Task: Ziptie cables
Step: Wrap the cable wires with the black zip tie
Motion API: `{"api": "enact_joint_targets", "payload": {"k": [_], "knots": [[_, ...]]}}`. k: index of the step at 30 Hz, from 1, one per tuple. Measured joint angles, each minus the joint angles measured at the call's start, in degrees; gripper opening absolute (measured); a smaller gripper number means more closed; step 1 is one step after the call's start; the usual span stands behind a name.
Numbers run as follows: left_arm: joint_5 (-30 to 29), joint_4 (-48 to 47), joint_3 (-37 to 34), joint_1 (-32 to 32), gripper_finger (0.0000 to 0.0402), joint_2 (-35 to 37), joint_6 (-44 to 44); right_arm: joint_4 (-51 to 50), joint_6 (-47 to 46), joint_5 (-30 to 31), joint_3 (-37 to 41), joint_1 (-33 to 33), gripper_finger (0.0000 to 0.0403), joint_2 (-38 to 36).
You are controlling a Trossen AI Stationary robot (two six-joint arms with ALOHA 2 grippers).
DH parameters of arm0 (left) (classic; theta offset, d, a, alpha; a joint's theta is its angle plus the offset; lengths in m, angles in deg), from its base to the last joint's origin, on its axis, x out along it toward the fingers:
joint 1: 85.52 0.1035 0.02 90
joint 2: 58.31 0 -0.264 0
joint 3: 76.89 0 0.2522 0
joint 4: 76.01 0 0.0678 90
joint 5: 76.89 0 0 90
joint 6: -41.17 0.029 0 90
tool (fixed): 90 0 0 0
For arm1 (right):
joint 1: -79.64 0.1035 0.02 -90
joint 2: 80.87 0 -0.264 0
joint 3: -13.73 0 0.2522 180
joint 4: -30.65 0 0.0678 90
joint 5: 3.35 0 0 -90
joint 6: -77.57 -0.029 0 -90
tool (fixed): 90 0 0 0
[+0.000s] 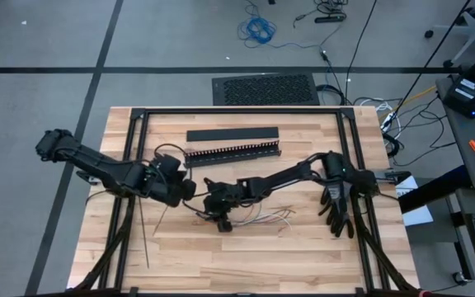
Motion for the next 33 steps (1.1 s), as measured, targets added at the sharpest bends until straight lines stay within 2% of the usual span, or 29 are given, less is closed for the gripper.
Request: {"api": "enact_joint_targets", "payload": {"k": [9,14,17,22,29,33], "knots": [[-0.03,-0.14,0.00,0.04,0.0000,-2.51,1.47,-0.46,-2.11,0.48,-1.34,-0.12,0.0112,3.23],[0.03,-0.02,0.00,0.04,0.0000,-4.22,1.47,-2.34,-2.02,4.37,-1.48,0.05,0.0107,3.21],[0.07,0.00,0.00,0.04,0.0000,-5.04,1.47,-4.29,-1.38,5.19,-1.48,-0.11,0.0085,3.18],[0.31,-0.03,0.00,0.04,0.0000,-5.62,1.47,-8.83,-0.38,7.42,-1.58,-0.17,0.0013,3.06],[0.29,-0.69,0.00,0.11,0.0000,-5.62,1.45,-11.65,-0.55,8.33,-1.56,0.09,0.0002,2.58],[0.29,-1.53,0.00,0.15,0.0000,-5.62,1.42,-14.51,0.45,9.52,-1.27,1.05,0.0013,0.22]]}}
